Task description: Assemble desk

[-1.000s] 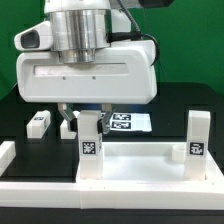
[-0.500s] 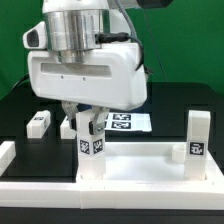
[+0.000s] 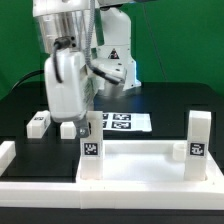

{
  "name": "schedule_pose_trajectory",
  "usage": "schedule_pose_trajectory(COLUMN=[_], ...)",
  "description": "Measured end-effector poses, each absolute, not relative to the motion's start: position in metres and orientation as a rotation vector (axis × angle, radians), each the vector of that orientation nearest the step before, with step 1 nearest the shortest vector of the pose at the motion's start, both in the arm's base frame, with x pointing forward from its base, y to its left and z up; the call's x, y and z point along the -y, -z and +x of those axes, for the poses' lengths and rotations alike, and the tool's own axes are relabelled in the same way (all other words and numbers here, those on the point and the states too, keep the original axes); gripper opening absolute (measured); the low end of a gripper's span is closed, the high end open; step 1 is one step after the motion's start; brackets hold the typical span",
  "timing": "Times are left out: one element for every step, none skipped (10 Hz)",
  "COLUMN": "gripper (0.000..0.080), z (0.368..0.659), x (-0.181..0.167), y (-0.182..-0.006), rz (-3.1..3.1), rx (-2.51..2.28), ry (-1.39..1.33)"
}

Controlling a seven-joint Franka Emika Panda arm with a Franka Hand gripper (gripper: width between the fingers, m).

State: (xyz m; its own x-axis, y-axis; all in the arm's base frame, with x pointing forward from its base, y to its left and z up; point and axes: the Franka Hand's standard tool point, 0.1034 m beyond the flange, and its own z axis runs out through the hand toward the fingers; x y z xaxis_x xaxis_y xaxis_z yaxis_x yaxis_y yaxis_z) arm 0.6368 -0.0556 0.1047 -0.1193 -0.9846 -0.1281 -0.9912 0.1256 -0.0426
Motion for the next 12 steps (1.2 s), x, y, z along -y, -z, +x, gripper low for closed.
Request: schedule_pose_trajectory(gripper=[0.0287, 0.0287, 0.0288, 0.0288, 0.0288, 0.0349, 0.0486, 0.0486, 0.0613, 0.0638, 0.0638, 0.0648], z=[0.637, 0.637, 0.636, 0.636, 0.636, 0.636, 0.636, 0.636, 0.638, 0.642, 0.644, 0.646], x=[0.055, 0.056, 0.057, 0.057, 0.057, 0.056, 0.056, 0.056, 0.055, 0.05, 0.043, 0.037], y=[-0.105, -0.105, -0.105, -0.105, -0.105, -0.105, -0.104, -0.104, -0.106, -0.122, -0.137, -0.143], rz=[-1.94, -1.858, -1.837, -1.827, -1.795, -1.793, -1.797, -1.798, -1.8, -1.801, -1.798, -1.804], rx=[-2.312, -2.382, -2.399, -2.407, -2.433, -2.434, -2.432, -2.431, -2.426, -2.398, -2.375, -2.36], ry=[-0.09, -0.096, -0.096, -0.096, -0.097, -0.099, -0.098, -0.097, -0.093, -0.079, -0.072, -0.072])
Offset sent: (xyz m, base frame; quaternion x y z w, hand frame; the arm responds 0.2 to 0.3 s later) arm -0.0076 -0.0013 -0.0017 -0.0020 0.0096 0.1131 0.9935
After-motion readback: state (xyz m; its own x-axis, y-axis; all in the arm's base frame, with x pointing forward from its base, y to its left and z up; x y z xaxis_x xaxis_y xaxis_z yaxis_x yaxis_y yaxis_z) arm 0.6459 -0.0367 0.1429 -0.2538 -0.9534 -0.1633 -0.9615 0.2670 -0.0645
